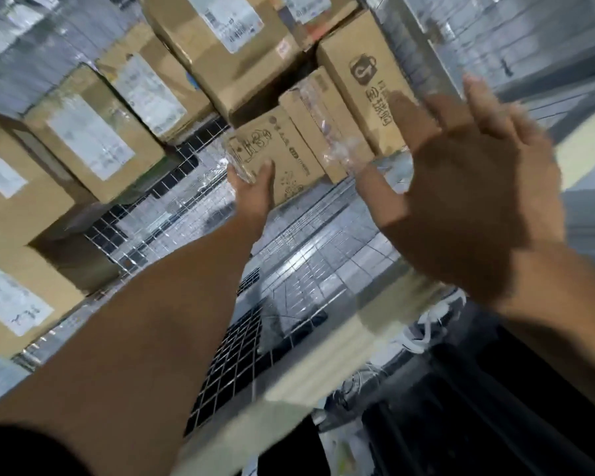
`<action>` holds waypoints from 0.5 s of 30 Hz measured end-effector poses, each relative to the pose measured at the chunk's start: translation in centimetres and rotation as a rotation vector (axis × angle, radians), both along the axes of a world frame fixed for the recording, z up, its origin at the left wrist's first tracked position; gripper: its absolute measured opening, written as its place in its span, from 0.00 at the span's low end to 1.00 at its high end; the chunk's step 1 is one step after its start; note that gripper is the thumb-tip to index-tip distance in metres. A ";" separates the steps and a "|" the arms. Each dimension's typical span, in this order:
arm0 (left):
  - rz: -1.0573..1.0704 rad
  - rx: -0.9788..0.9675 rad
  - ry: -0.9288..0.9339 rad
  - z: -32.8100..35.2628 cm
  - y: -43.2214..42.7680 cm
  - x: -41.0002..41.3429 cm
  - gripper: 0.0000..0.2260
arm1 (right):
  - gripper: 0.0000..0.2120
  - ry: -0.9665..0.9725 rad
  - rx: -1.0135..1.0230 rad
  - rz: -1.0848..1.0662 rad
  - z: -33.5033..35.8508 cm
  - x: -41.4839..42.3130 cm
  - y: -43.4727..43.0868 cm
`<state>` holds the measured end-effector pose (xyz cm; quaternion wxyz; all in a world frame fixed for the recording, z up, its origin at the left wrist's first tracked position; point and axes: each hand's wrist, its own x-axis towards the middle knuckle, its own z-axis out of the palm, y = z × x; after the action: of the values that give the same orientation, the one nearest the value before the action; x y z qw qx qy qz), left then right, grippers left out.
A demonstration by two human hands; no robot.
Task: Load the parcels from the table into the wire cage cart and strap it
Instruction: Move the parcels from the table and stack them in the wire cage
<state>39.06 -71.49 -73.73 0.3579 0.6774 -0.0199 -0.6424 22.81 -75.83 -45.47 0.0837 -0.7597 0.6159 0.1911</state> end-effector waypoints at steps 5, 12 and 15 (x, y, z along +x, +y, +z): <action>-0.078 0.068 -0.054 -3.1 -0.4 -1.8 0.40 | 0.39 -0.072 0.008 -0.055 -0.5 0.1 0.1; -0.103 0.246 -0.028 -0.8 -1.0 -1.1 0.36 | 0.39 -0.063 0.054 -0.082 0.3 0.5 0.0; -0.146 0.293 -0.142 2.0 -1.7 -0.7 0.33 | 0.39 -0.068 0.029 -0.073 0.2 0.4 -0.2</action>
<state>38.38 -73.17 -71.69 0.2056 0.7628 -0.0004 -0.6131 23.22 -76.02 -45.24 0.1228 -0.7415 0.6371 0.1708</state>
